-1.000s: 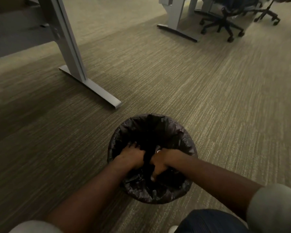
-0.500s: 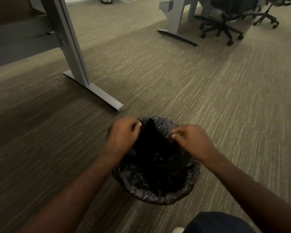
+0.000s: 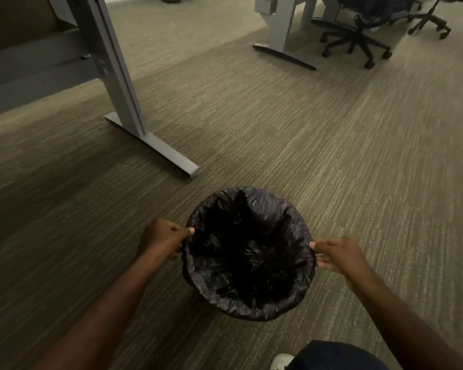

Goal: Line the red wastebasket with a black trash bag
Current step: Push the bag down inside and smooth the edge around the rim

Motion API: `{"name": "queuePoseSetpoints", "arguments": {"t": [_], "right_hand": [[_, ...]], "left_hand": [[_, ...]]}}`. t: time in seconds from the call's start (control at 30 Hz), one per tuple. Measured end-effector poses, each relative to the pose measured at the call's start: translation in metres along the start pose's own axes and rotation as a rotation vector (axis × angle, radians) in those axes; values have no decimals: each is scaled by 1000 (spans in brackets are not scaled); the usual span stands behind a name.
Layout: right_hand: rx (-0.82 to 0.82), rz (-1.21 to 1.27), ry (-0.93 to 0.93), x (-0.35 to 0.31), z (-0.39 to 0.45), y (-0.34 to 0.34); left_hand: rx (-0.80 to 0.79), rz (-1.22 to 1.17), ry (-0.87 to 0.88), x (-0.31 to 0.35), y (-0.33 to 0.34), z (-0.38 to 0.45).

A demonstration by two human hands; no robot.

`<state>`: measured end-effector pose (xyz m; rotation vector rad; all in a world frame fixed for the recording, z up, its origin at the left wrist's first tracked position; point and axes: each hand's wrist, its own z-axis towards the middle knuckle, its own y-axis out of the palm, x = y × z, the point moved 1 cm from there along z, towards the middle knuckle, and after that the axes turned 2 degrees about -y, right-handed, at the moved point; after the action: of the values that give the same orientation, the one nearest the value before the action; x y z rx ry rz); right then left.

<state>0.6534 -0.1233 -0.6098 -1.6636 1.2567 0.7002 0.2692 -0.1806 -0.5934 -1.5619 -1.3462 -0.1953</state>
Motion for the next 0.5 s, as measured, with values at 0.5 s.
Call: {"name": "queuePoseSetpoints", "arguments": {"t": [0.5], "right_hand": [[-81, -10, 145, -30, 23, 18]], "left_hand": [[15, -33, -109, 7, -8, 17]]}}
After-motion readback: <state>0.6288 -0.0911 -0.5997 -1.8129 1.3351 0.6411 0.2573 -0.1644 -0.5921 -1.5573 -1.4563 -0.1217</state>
